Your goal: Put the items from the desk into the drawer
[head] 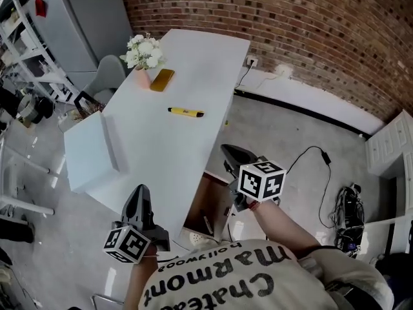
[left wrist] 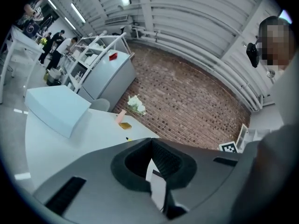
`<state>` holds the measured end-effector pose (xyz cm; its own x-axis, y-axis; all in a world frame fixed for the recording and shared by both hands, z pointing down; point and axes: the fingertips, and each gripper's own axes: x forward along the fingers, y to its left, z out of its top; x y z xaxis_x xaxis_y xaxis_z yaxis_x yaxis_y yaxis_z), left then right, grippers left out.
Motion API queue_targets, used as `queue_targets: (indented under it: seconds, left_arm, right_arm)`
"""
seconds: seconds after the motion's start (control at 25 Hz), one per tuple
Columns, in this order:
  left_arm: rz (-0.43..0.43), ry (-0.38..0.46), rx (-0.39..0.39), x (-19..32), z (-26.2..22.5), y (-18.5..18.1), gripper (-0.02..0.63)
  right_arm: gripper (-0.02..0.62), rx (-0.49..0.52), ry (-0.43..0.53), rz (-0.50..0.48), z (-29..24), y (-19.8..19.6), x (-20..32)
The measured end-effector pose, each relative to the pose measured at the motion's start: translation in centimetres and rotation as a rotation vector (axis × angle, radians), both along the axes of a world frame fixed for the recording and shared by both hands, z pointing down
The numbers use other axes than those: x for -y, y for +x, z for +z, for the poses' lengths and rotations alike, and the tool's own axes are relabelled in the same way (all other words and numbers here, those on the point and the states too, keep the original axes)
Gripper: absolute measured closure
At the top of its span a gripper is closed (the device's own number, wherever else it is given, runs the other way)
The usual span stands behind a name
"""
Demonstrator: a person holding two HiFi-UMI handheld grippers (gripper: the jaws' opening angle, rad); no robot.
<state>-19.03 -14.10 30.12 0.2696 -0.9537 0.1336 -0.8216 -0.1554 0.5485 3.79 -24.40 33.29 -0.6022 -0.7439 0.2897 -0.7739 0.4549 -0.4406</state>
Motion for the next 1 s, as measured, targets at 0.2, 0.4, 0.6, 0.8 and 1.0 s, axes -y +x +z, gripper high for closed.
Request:
queue_targets:
  seconds: [0.2, 0.4, 0.6, 0.8, 1.0]
  left_arm:
    - [0.082, -0.012, -0.02, 3.6, 1.4, -0.9, 0.604]
    - [0.082, -0.038, -0.05, 6.1, 3.5, -2.9, 0.604]
    - [0.018, -0.067, -0.064, 6.5, 5.5, -3.9, 0.604]
    - [-0.095, -0.086, -0.044, 6.2, 6.2, -4.3, 0.604]
    - [-0.245, -0.12, -0.099, 6.2, 7.4, -4.1, 0.604]
  right_arm:
    - [0.592, 0.03, -0.121, 0.07, 2.5, -0.7, 1.5]
    - [0.592, -0.06, -0.183, 0.068, 5.0, -2.3, 3.0]
    - [0.511, -0.159, -0.219, 0.018, 6.9, -1.3, 5.5]
    - [0.476, -0.184, -0.251, -0.053, 10.1, -0.3, 9.8]
    - [0.448, -0.18, -0.265, -0.138, 12.8, -0.9, 15.3]
